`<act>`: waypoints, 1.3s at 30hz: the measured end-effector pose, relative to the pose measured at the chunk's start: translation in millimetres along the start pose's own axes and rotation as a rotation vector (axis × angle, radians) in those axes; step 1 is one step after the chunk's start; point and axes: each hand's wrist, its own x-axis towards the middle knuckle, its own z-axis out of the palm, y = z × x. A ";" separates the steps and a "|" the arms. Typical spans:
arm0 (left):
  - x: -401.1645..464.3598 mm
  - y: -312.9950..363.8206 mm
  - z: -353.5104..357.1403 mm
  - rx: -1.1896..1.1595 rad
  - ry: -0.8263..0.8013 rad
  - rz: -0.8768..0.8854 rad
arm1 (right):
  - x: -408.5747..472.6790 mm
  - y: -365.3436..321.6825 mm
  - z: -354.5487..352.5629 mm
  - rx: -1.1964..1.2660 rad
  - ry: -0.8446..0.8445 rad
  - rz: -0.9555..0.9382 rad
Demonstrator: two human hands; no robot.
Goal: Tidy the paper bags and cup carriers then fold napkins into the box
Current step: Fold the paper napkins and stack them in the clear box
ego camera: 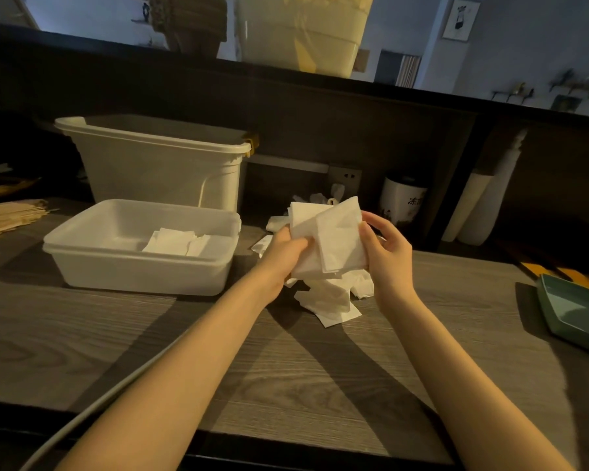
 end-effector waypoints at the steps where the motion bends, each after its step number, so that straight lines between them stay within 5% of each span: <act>1: -1.4 0.4 2.4 -0.027 -0.024 -0.003 | -0.4 1.2 1.6 -0.028 0.001 0.003; 11: -5.4 2.8 3.1 -0.224 -0.053 -0.097 | 0.0 10.2 -2.3 -0.218 -0.016 -0.008; 21: -5.6 -1.8 6.1 0.160 -0.038 0.088 | 3.0 5.4 -8.6 -0.249 -0.159 0.012; 27: -6.7 -3.1 6.5 0.185 -0.080 0.164 | 4.3 3.5 -12.8 -0.267 -0.196 0.036; 39: -6.9 -3.2 12.1 -0.017 -0.090 -0.003 | 3.3 -3.7 -13.2 0.066 -0.131 0.121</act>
